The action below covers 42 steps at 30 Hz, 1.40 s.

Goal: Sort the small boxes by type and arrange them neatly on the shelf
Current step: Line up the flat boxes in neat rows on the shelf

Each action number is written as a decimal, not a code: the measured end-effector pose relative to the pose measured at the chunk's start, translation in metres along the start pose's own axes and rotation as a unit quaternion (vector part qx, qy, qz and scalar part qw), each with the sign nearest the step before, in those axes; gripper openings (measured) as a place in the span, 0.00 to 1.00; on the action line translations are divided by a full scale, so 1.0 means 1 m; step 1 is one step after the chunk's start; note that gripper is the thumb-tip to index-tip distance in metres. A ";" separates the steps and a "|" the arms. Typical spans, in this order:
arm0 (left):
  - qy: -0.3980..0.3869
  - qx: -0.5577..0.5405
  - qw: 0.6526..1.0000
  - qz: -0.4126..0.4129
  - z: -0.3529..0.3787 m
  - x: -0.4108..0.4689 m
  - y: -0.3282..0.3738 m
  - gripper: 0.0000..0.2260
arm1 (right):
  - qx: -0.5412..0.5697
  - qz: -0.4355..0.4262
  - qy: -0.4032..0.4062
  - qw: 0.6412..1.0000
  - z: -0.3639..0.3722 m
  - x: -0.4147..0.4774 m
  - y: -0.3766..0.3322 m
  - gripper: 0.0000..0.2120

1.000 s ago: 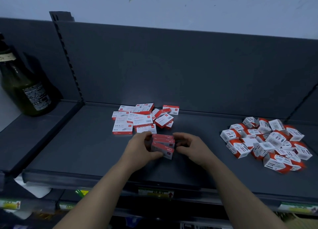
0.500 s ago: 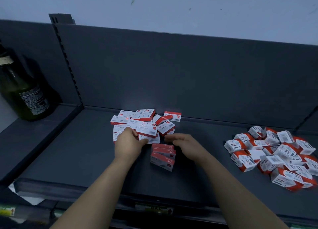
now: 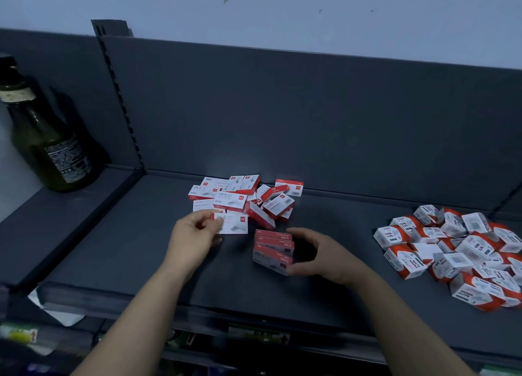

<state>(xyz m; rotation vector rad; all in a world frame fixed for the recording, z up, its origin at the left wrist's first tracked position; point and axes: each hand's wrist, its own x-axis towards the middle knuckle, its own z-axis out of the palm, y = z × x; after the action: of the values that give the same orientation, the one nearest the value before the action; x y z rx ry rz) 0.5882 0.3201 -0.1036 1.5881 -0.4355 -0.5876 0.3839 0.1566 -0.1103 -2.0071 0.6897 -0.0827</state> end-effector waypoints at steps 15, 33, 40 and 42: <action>-0.189 0.003 0.982 0.021 -0.019 -0.046 -0.001 0.07 | 0.010 -0.027 0.107 0.994 0.020 -0.010 -0.013 0.21; -0.103 0.360 0.908 0.189 0.016 0.001 -0.011 0.19 | 0.081 0.022 0.055 0.995 0.003 -0.008 0.001 0.28; -0.133 0.409 0.873 0.228 0.027 0.022 -0.011 0.16 | 0.075 0.016 0.068 0.995 0.006 -0.007 0.003 0.27; -0.144 0.430 0.861 0.228 0.024 0.023 -0.015 0.15 | 0.068 0.016 0.067 0.995 0.007 -0.008 0.002 0.26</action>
<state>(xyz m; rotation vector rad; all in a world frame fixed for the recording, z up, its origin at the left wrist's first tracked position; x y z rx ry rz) 0.5909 0.2891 -0.1219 2.1289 -1.4101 -0.2515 0.3785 0.1647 -0.1140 -1.8716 0.7800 -0.2407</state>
